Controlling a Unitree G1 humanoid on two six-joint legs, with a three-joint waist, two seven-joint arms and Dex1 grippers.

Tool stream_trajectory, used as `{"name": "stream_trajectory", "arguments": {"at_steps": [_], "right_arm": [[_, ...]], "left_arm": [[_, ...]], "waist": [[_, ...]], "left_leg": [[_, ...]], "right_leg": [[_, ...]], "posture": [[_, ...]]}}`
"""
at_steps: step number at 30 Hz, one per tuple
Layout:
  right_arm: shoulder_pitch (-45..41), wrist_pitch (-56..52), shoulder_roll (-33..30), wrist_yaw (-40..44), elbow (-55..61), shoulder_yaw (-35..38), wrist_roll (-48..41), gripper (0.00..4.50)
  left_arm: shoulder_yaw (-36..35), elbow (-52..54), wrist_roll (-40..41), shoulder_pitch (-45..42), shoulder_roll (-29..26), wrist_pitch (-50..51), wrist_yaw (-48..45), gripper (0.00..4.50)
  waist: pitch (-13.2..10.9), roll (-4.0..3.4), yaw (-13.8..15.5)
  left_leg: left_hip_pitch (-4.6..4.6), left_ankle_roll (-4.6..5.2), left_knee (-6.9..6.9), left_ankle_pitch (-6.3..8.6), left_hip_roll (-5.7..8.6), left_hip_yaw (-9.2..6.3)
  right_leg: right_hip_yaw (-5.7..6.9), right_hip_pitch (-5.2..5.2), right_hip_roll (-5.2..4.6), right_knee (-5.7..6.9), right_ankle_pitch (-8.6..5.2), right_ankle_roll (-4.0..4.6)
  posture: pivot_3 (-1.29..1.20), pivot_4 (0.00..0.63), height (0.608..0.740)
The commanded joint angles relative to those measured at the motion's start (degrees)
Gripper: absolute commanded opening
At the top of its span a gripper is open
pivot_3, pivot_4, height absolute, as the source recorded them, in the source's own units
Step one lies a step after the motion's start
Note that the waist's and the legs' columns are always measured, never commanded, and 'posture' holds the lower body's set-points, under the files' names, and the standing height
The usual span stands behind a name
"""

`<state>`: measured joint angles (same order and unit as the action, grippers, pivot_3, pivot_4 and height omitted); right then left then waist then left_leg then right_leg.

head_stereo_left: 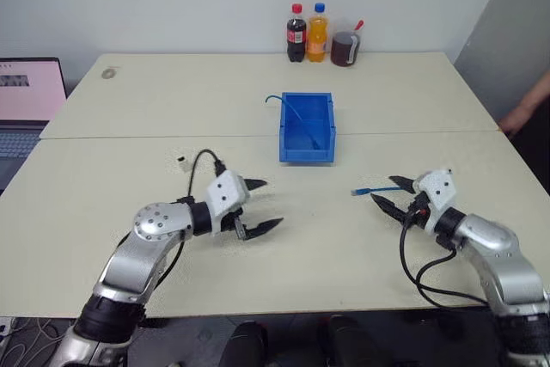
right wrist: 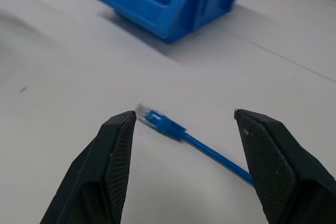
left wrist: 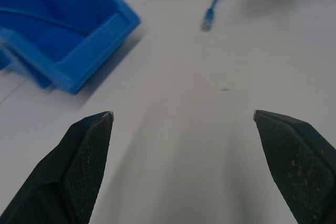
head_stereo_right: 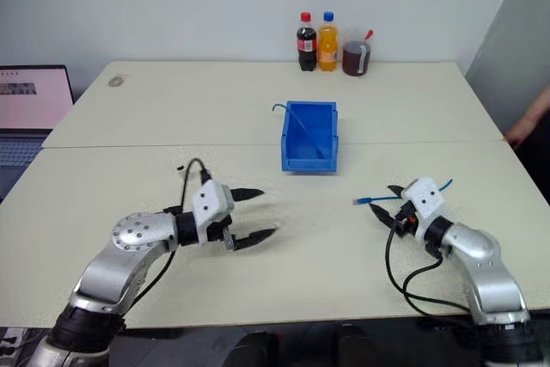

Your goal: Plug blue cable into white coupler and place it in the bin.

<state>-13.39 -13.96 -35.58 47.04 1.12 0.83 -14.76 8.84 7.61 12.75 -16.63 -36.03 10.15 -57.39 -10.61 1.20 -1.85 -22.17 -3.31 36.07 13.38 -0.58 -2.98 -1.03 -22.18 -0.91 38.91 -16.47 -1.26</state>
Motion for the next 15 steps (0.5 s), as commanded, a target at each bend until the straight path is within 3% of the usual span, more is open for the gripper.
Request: {"name": "stream_trajectory", "arguments": {"at_steps": [1,4,10,15], "right_arm": [[-9.96,5.69,-2.05,11.58,-11.26,-2.4,-0.02,3.18],[-18.49,13.27,-2.32,18.97,-23.45,-6.08,3.42,3.18],[-27.62,26.94,-2.68,32.98,-40.87,-12.56,9.05,3.18],[-32.66,35.72,-2.51,35.43,-52.17,-14.06,12.84,3.18]], "left_arm": [[0.41,-4.59,-0.73,-3.27,-0.47,-7.76,-4.5,4.5],[0.5,-6.54,-0.82,-4.3,-0.22,-10.19,-5.75,4.5],[-0.41,-5.08,0.24,-2.84,-0.37,-9.76,-5.78,4.5],[-1.2,-2.58,0.68,-0.84,-0.39,-8.63,-4.31,4.5]], "waist": [[-0.01,0.0,-0.01],[-0.03,-0.01,-0.12],[-0.03,0.0,0.16],[-0.04,0.0,0.09]], "left_leg": [[0.01,0.0,0.01,0.0,-0.01,0.0],[0.0,0.01,0.01,0.0,-0.08,-0.01],[-0.09,0.02,0.03,0.01,-0.11,-0.06],[-0.2,0.04,0.05,0.03,-0.17,-0.05]], "right_leg": [[0.0,-0.01,0.02,0.02,0.0,0.01],[-0.02,-0.02,0.08,0.03,0.01,0.01],[0.05,-0.04,0.03,0.03,0.17,0.3],[0.03,-0.1,-0.2,0.03,0.17,0.28]], "posture": [[0.0,0.15,0.74],[0.0,0.15,0.74],[0.0,0.15,0.74],[0.0,0.15,0.74]]}}
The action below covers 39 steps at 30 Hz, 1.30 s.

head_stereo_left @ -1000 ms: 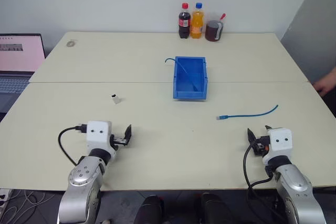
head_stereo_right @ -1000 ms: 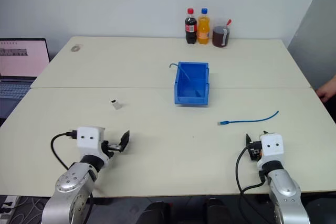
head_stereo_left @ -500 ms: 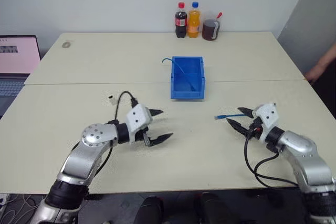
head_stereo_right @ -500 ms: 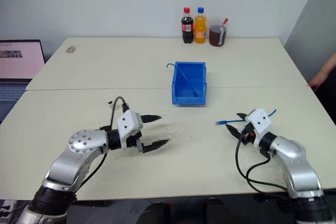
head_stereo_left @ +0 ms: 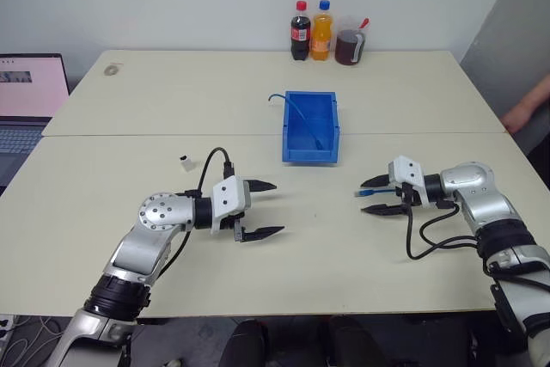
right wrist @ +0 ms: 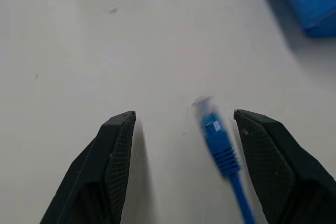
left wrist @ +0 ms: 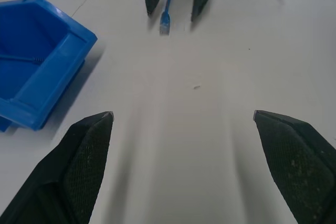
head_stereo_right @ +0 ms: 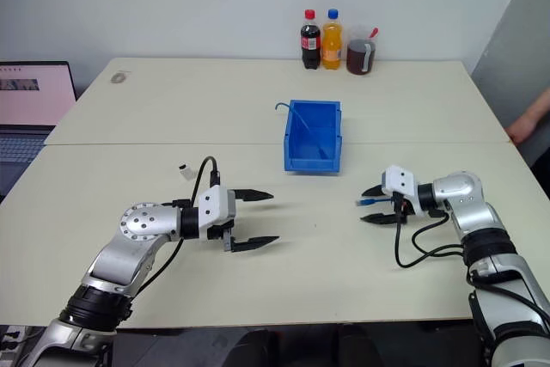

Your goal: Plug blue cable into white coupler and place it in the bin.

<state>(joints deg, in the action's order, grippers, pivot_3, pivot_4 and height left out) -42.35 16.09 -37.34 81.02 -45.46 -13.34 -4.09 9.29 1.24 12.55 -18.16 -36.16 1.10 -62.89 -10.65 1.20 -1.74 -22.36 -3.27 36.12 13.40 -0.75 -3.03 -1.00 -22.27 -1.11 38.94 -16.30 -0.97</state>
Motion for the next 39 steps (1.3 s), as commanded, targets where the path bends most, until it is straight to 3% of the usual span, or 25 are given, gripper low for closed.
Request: {"name": "stream_trajectory", "arguments": {"at_steps": [1,9,17,24,30,39], "right_arm": [[-4.45,6.73,-0.75,1.4,-7.43,0.22,2.66,3.18],[-9.01,11.81,-3.83,-2.0,-19.48,-0.44,8.79,3.18],[-10.75,12.79,-4.64,-4.98,-24.01,-1.14,13.08,3.18],[-10.93,13.09,-3.64,-5.24,-24.63,-0.34,13.28,1.39],[-11.02,13.09,-2.77,-5.31,-24.6,0.15,13.33,0.13],[-12.37,9.03,2.38,-1.48,-21.27,1.09,10.72,0.03]], "left_arm": [[-1.8,4.27,0.94,1.08,-0.31,0.68,1.45,4.5],[-1.54,4.15,0.9,0.98,0.64,1.49,2.67,4.5],[-1.21,3.8,0.83,-0.03,1.74,1.66,2.54,4.5],[-1.65,4.55,1.27,0.49,1.36,1.77,2.15,4.5],[-1.74,5.69,1.43,0.92,1.12,2.24,2.3,4.5],[-5.24,10.52,3.17,6.13,-1.27,3.25,3.22,4.5]], "waist": [[0.0,0.0,-0.01],[0.0,-0.01,0.09],[0.0,-0.01,0.1],[0.0,-0.01,0.04],[0.0,0.0,-0.05],[0.0,0.0,-0.99]], "left_leg": [[0.01,0.0,0.01,0.0,0.02,0.02],[0.12,0.0,0.07,-0.01,0.03,-0.02],[0.27,0.0,0.18,-0.01,0.06,0.01],[0.56,0.0,0.21,-0.01,0.06,0.02],[0.57,0.01,0.25,-0.01,0.05,0.02],[0.59,0.01,0.24,-0.01,0.02,0.05]], "right_leg": [[-0.01,0.0,-0.04,0.01,0.01,-0.01],[0.0,0.1,-0.03,0.07,0.03,-0.03],[-0.03,0.28,-0.05,0.05,0.07,-0.09],[-0.06,0.57,-0.05,0.03,0.08,-0.12],[-0.07,0.59,-0.04,0.04,0.09,-0.13],[-0.1,0.57,0.04,0.05,0.12,-0.08]], "posture": [[0.0,0.15,0.74],[0.0,0.15,0.74],[0.0,0.15,0.74],[0.0,0.15,0.74],[0.0,0.15,0.74],[0.0,0.15,0.74]]}}
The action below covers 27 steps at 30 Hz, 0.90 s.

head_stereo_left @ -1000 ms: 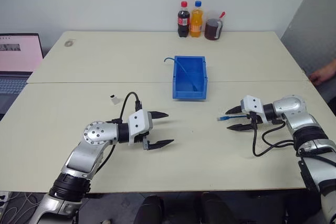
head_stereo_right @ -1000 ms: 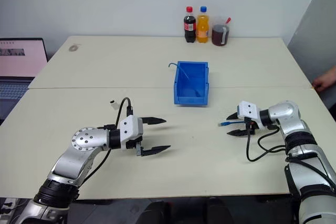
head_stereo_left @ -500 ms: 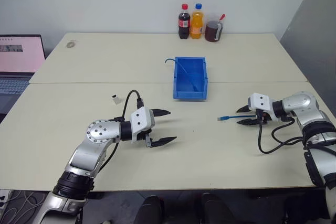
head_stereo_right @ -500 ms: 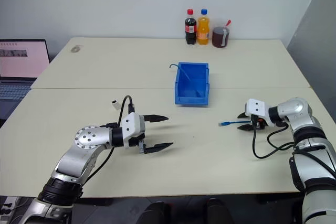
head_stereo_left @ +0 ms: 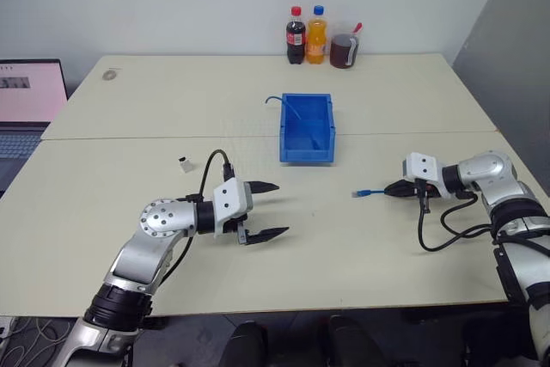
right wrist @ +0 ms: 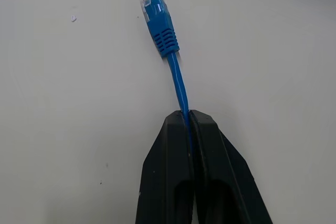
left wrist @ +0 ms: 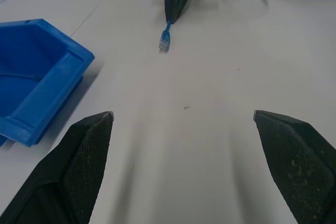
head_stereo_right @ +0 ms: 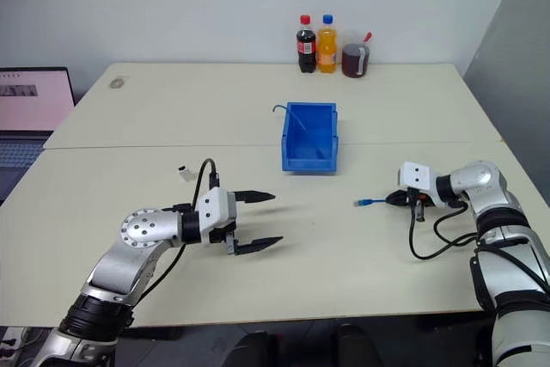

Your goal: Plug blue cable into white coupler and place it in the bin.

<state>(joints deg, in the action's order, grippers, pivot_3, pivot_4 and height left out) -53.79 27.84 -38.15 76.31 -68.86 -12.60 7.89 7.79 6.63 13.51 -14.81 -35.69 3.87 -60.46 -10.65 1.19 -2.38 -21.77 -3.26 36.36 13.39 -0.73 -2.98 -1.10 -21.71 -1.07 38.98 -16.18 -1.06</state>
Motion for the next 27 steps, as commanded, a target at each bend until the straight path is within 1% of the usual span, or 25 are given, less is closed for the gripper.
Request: {"name": "stream_trajectory", "arguments": {"at_steps": [1,4,5,7,8,12,14,16,18,19,21,22,23,24,26,27], "right_arm": [[-1.12,-4.09,4.42,4.64,3.33,0.58,-2.14,0.03],[-1.2,-8.29,8.89,7.39,8.63,0.2,-4.04,0.03],[-1.05,-9.41,10.03,7.63,10.28,0.01,-4.38,0.03],[-0.67,-13.39,14.57,6.26,14.8,-0.09,-5.63,0.03],[-0.53,-15.0,16.82,4.86,16.55,-0.42,-5.47,0.03],[-0.56,-20.3,22.86,-1.12,19.79,-2.85,-2.8,0.03],[-0.29,-22.25,24.7,-2.08,20.88,-4.31,-1.91,0.03],[0.57,-23.63,25.91,-1.28,22.57,-5.88,-1.6,0.03],[1.3,-23.37,26.53,-0.97,23.49,-7.56,-0.8,0.47],[1.45,-23.32,26.69,-1.26,23.52,-8.05,-0.55,0.53],[1.47,-23.71,26.86,-1.53,23.24,-8.49,-0.47,1.02],[1.49,-23.68,26.88,-1.84,23.07,-8.6,-0.42,1.17],[1.5,-23.66,26.82,-2.01,22.96,-8.65,-0.47,1.56],[1.5,-23.62,26.76,-2.15,22.9,-8.68,-0.52,1.7],[1.97,-24.23,26.47,-3.46,23.83,-7.64,-1.29,2.16],[2.08,-24.57,26.29,-3.84,24.13,-7.15,-1.7,2.28]], "left_arm": [[-4.86,6.65,2.8,4.67,-2.4,0.53,0.86,4.5],[-10.04,11.61,4.21,13.17,-4.11,0.45,2.26,4.5],[-11.5,12.86,4.38,15.67,-4.32,0.37,2.99,4.5],[-16.49,15.31,3.91,23.99,-4.13,-0.9,4.83,4.5],[-19.29,17.02,4.18,28.46,-3.61,-1.01,5.67,4.5],[-27.36,23.86,5.28,44.19,-0.26,-1.12,8.51,4.5],[-29.54,25.45,4.96,50.75,2.0,-2.21,9.67,4.5],[-30.67,26.6,4.13,55.16,4.34,-3.38,11.11,4.5],[-30.8,27.78,3.54,57.29,6.06,-3.91,12.78,4.5],[-30.69,28.13,3.41,57.6,6.51,-3.91,13.43,4.5],[-30.14,28.64,3.09,57.53,6.88,-3.78,14.22,4.5],[-29.7,28.71,2.9,57.24,6.95,-3.78,14.54,4.5],[-29.23,28.67,2.7,56.75,6.9,-3.69,14.91,4.5],[-28.93,28.62,2.59,56.41,6.84,-3.63,15.15,4.5],[-27.94,27.55,2.4,53.74,6.18,-3.22,15.41,4.5],[-27.44,27.07,2.25,52.47,5.84,-3.01,15.54,4.5]], "waist": [[0.0,0.0,-0.74],[-0.01,-0.02,-1.51],[-0.01,-0.02,-1.76],[-0.07,-0.11,-1.97],[-0.09,-0.16,-1.84],[-0.11,-0.18,-1.7],[-0.1,-0.15,-0.73],[-0.1,-0.15,0.16],[-0.1,-0.14,0.83],[-0.08,-0.12,0.95],[-0.09,-0.12,0.96],[-0.08,-0.11,0.88],[-0.07,-0.11,0.86],[-0.07,-0.12,0.74],[-0.07,-0.11,0.57],[-0.07,-0.11,0.6]], "left_leg": [[0.02,0.0,-0.01,0.0,-0.03,0.02],[0.04,0.0,-0.12,0.0,-0.1,-0.01],[0.11,0.0,-0.2,0.0,-0.3,0.01],[0.06,0.0,-0.27,0.0,-0.65,0.04],[-0.04,-0.01,-0.28,0.0,-0.83,0.05],[-0.14,-0.07,-0.33,0.05,-1.08,0.03],[-0.22,-0.07,-0.32,0.05,-0.99,0.01],[-0.22,-0.09,-0.32,0.06,-0.9,0.04],[-0.22,-0.09,-0.3,0.06,-0.87,0.08],[-0.23,-0.09,-0.29,0.06,-0.83,0.05],[-0.21,-0.09,-0.26,0.06,-0.84,0.06],[-0.21,-0.08,-0.25,0.04,-0.92,0.13],[-0.16,-0.07,-0.24,0.03,-0.94,0.19],[-0.13,-0.07,-0.24,0.03,-0.93,0.21],[-0.11,-0.07,-0.24,0.03,-0.93,0.3],[-0.11,-0.07,-0.25,0.03,-0.93,0.32]], "right_leg": [[-0.04,-0.01,0.0,0.0,0.02,0.03],[-0.02,-0.11,0.04,0.05,0.06,0.18],[-0.09,-0.15,0.15,0.03,0.13,0.31],[-0.07,-0.21,0.21,0.06,0.13,0.36],[-0.07,-0.41,0.35,0.08,0.16,0.43],[-0.11,-0.54,0.54,0.06,0.11,0.61],[-0.1,-0.57,0.48,0.07,0.05,0.7],[-0.09,-0.54,0.46,0.01,0.03,0.72],[-0.07,-0.54,0.46,-0.03,-0.02,0.76],[-0.05,-0.53,0.47,-0.04,-0.08,0.75],[-0.05,-0.5,0.5,-0.03,-0.32,0.77],[-0.03,-0.5,0.56,0.0,-0.34,0.8],[-0.03,-0.48,0.65,0.01,-0.3,0.86],[-0.03,-0.46,0.68,0.02,-0.29,0.87],[-0.01,-0.48,0.89,0.03,-0.2,0.8],[-0.02,-0.48,0.92,0.03,-0.16,0.75]], "posture": [[0.0,0.15,0.74],[0.0,0.15,0.74],[0.0,0.15,0.74],[0.0,0.15,0.74],[0.0,0.15,0.74],[0.0,0.15,0.74],[0.0,0.15,0.74],[0.0,0.15,0.74],[0.0,0.15,0.74],[0.0,0.15,0.74],[0.0,0.15,0.74],[0.0,0.15,0.74],[0.0,0.15,0.74],[0.0,0.15,0.74],[0.0,0.15,0.74],[0.0,0.15,0.74]]}}
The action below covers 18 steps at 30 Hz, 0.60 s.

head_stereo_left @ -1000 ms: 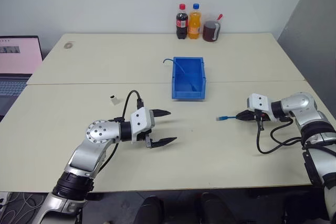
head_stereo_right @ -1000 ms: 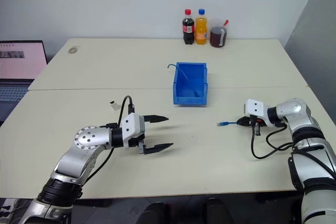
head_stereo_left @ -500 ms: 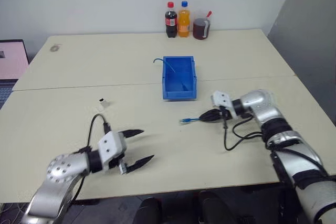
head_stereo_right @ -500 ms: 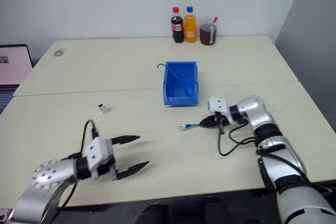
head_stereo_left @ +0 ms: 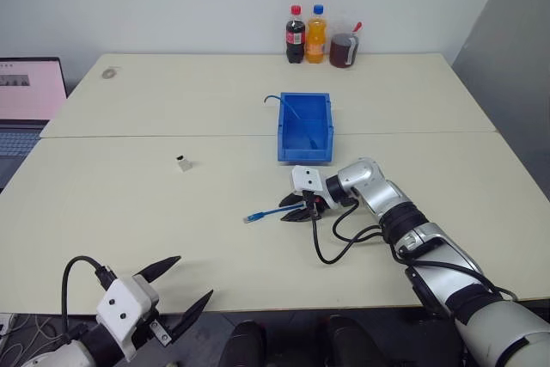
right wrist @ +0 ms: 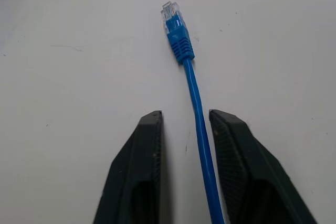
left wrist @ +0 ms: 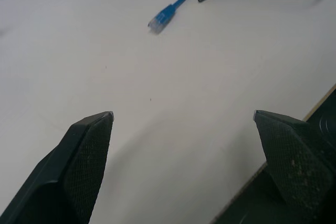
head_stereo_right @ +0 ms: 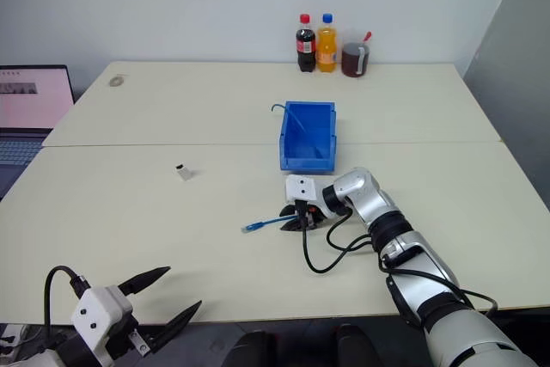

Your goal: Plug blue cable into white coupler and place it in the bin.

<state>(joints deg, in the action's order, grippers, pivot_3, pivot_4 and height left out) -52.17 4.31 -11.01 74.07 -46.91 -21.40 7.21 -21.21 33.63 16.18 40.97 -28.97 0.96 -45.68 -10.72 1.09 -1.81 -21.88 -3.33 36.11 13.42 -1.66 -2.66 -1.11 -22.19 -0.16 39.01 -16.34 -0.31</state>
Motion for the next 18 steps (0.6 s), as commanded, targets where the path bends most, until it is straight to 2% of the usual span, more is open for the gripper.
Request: {"name": "stream_trajectory", "arguments": {"at_steps": [1,5,8,13,18], "right_arm": [[0.78,-2.02,-1.4,-1.51,3.48,2.32,-1.85,2.67],[3.88,-11.16,-5.29,-1.54,16.7,6.75,-6.9,3.66],[10.97,-26.73,-10.55,-0.29,37.44,9.83,-13.65,4.42],[23.43,-42.4,-18.45,-2.77,63.56,14.09,-22.57,4.42],[30.41,-49.76,-21.07,-10.5,72.38,18.4,-26.04,4.42]], "left_arm": [[2.21,-0.77,-0.58,-5.46,-1.41,0.39,0.92,4.5],[5.5,-7.83,-2.6,-18.26,-5.63,0.44,-0.6,4.5],[9.67,-15.46,-4.03,-28.26,-9.46,-0.69,-4.35,4.5],[16.91,-25.8,-6.01,-39.32,-12.17,-4.24,-10.58,4.5],[22.95,-35.13,-9.33,-47.13,-11.81,-8.83,-13.87,4.5]], "waist": [[0.0,0.0,0.06],[-0.02,-0.04,0.53],[-0.03,-0.04,0.66],[-0.01,-0.02,-0.05],[-0.02,-0.01,-0.28]], "left_leg": [[-0.01,0.0,-0.03,0.0,0.0,-0.04],[-0.1,0.0,-0.05,0.0,-0.04,-0.27],[-0.16,0.0,-0.05,0.0,-0.05,-0.38],[-0.2,-0.07,-0.06,0.05,-0.04,-0.27],[-0.2,-0.11,-0.08,0.08,-0.06,-0.23]], "right_leg": [[0.0,-0.02,0.03,0.01,0.04,0.0],[0.14,-0.03,0.13,0.05,0.05,0.2],[0.21,-0.04,0.19,0.07,0.11,0.3],[0.17,-0.05,0.14,-0.01,0.11,0.28],[0.16,-0.1,0.17,0.01,0.01,0.11]], "posture": [[0.0,0.15,0.74],[0.0,0.15,0.74],[0.0,0.15,0.74],[0.0,0.15,0.74],[0.0,0.15,0.74]]}}
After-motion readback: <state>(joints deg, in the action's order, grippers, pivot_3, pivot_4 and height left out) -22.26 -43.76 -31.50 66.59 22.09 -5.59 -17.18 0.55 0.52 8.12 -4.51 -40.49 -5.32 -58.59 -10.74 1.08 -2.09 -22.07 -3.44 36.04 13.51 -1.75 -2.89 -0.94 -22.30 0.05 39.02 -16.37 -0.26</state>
